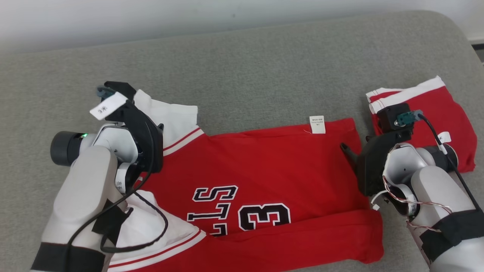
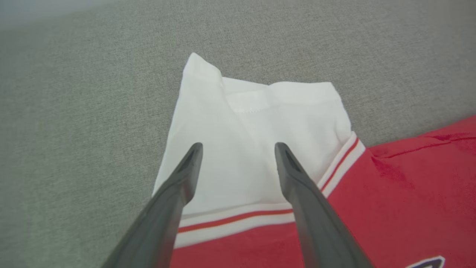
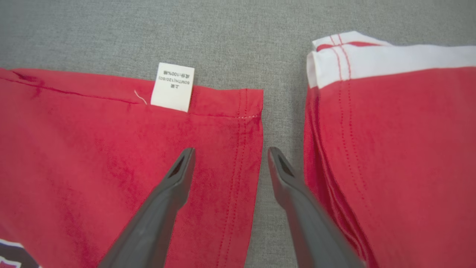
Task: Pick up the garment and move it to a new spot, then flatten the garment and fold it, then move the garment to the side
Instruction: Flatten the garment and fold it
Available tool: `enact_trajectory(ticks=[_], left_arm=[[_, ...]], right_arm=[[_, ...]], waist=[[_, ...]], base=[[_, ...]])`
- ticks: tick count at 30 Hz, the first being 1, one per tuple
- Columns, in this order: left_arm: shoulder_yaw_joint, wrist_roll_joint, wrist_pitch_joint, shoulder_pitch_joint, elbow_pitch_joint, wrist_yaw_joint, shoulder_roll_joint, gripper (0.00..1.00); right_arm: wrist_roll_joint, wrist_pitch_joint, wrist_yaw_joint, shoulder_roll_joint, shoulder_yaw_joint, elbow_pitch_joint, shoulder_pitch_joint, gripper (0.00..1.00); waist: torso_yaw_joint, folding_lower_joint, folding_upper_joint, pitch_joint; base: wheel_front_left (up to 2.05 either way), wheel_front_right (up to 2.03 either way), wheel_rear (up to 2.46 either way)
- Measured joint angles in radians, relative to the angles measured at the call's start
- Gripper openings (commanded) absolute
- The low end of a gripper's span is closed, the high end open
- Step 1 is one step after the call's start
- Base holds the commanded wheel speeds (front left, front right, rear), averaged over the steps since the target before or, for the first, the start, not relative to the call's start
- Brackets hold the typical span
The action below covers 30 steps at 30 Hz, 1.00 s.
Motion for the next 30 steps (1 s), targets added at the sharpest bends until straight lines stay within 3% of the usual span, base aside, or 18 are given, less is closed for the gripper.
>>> enact_trajectory(ticks=[5, 14, 23, 30], left_arm=[[0.003, 0.006, 0.007, -0.034, 0.059, 0.003, 0.004, 1.00], [0.011, 0.047, -0.008, -0.109, 0.130, 0.054, 0.037, 1.00], [0.012, 0.080, -0.044, -0.176, 0.168, 0.100, 0.049, 1.00], [0.006, 0.103, -0.069, -0.196, 0.220, 0.109, 0.035, 1.00]], right_arm=[[-0.001, 0.006, -0.002, 0.011, 0.003, 0.032, -0.041, 1.00], [-0.006, -0.011, -0.008, 0.035, 0.006, 0.046, -0.077, 1.00], [-0.005, -0.055, -0.020, 0.040, -0.016, 0.026, -0.105, 1.00], [-0.005, -0.084, -0.021, 0.041, -0.022, 0.032, -0.116, 1.00]], waist=[[-0.028, 0.0000, 0.0001, 0.016], [-0.061, -0.0001, 0.0000, 0.034], [-0.070, -0.0001, 0.0000, 0.081], [-0.063, -0.0001, 0.0000, 0.114]], base=[[0.00, 0.00, 0.00], [0.00, 0.00, 0.00], [0.00, 0.00, 0.00], [0.00, 0.00, 0.00]])
